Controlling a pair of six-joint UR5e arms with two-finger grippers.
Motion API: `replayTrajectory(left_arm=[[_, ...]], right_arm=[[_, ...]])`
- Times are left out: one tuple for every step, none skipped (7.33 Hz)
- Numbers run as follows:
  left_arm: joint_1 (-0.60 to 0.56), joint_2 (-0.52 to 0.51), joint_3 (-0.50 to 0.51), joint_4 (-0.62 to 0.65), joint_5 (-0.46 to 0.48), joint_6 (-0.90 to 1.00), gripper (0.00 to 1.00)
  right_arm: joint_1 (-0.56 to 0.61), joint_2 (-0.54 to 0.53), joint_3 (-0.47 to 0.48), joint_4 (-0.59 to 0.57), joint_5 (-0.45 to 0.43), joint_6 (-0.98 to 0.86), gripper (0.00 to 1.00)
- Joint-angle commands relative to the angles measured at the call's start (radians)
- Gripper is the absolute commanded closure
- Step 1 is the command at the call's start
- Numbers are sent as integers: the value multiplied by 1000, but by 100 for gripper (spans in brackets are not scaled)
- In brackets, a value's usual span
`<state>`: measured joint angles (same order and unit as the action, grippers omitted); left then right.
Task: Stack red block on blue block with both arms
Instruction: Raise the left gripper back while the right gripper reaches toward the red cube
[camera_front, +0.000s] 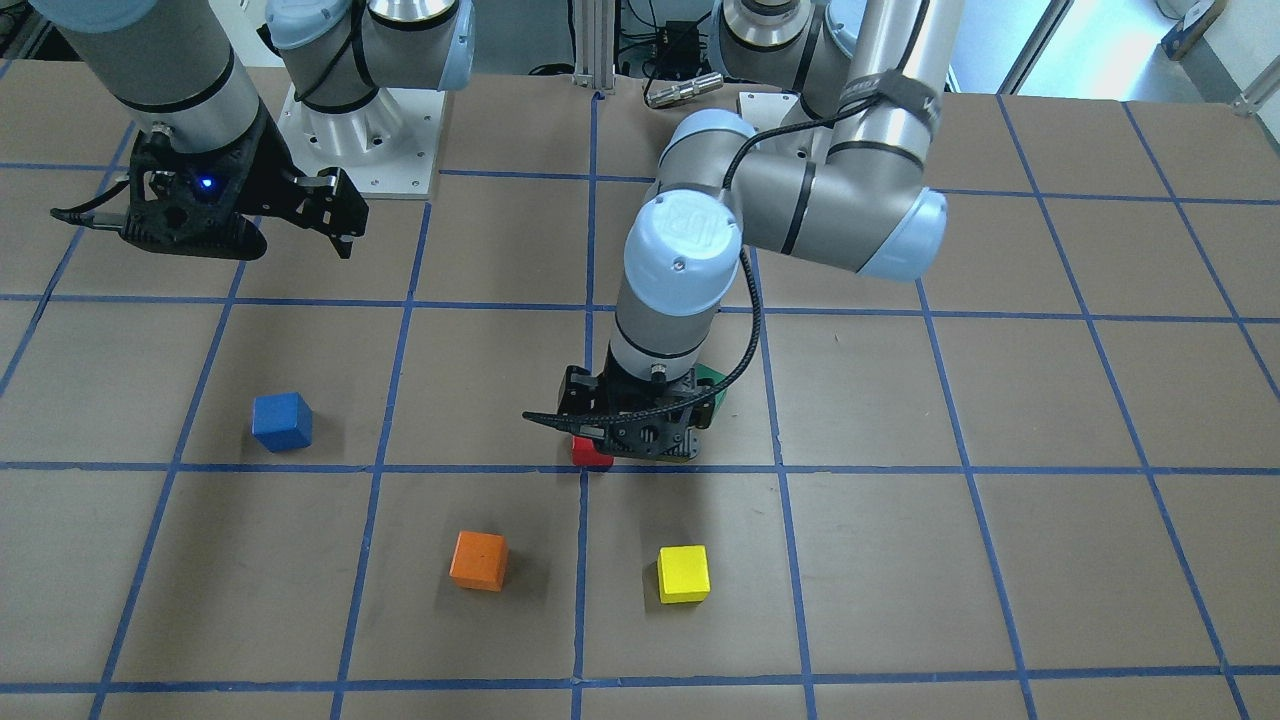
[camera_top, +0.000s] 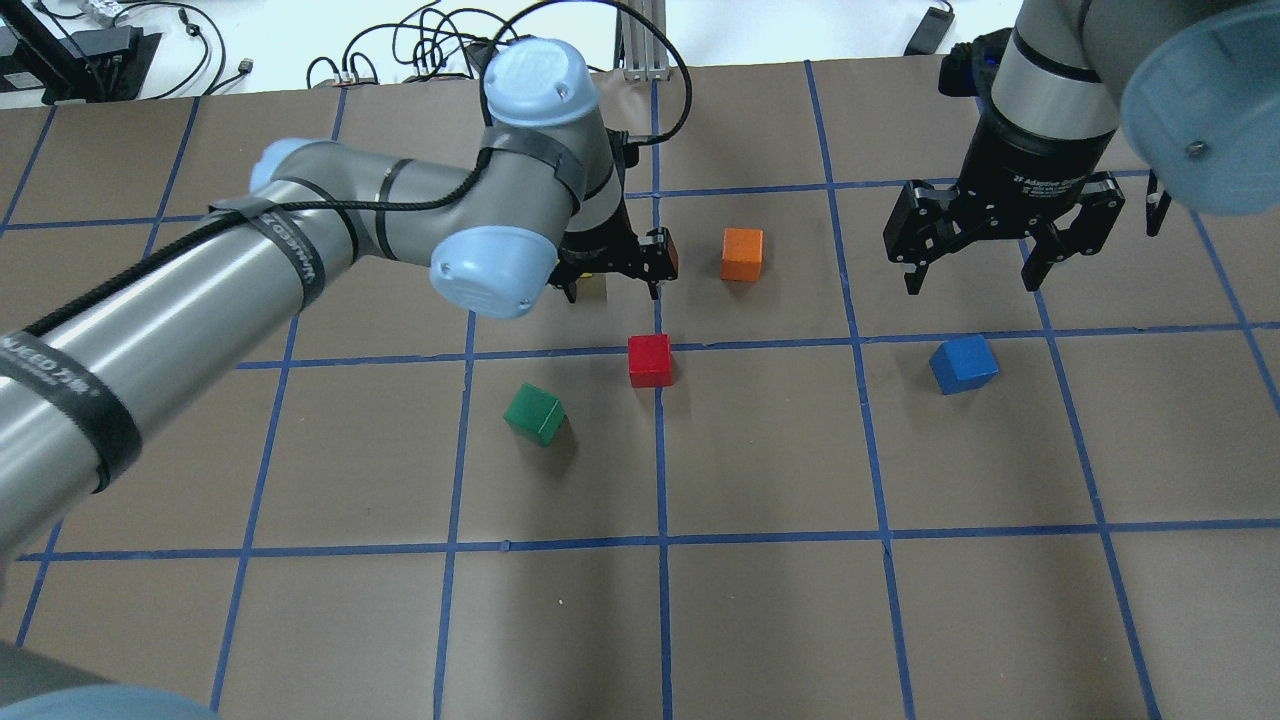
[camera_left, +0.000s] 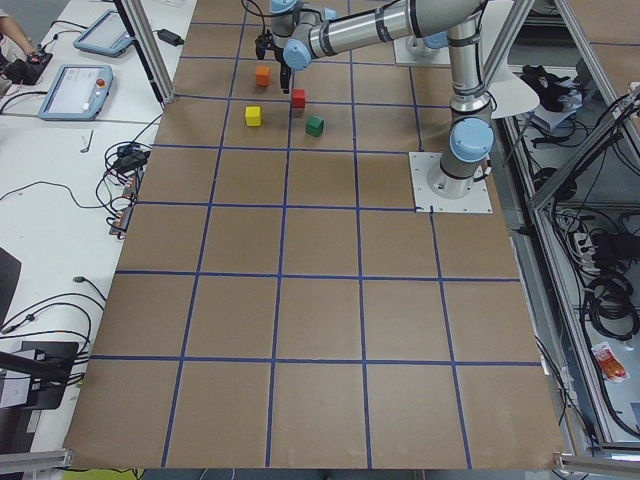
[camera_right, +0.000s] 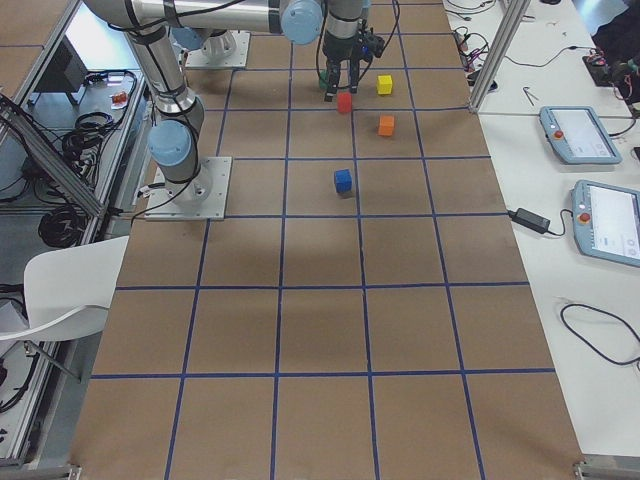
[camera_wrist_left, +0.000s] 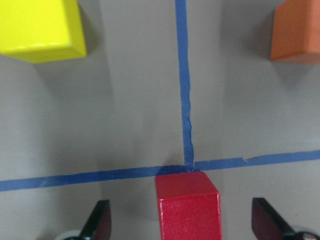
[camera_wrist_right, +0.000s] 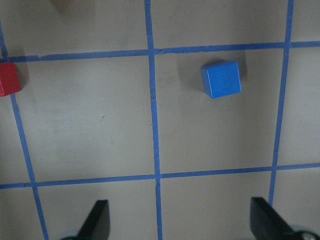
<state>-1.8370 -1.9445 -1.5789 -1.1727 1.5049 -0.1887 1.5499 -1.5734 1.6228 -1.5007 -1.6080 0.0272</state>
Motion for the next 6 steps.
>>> replayTrajectory(left_arm=[[130, 144, 51, -236, 72, 176, 0], [187, 217, 51, -266, 70, 220, 0], [212, 281, 51, -272, 70, 268, 0], [222, 352, 56, -336, 75, 272, 0], [237, 407, 56, -376, 75, 275, 0], [255, 412, 42, -365, 69, 278, 0]], right_arm=[[1, 9, 2, -35, 8, -7, 0], [13, 56, -11, -132, 34, 8, 0], [36, 108, -11, -223, 83, 8, 0], [85, 157, -11, -280, 86, 17, 0], [148, 208, -11, -385, 86, 61, 0], [201, 264, -12, -457, 79, 116, 0]])
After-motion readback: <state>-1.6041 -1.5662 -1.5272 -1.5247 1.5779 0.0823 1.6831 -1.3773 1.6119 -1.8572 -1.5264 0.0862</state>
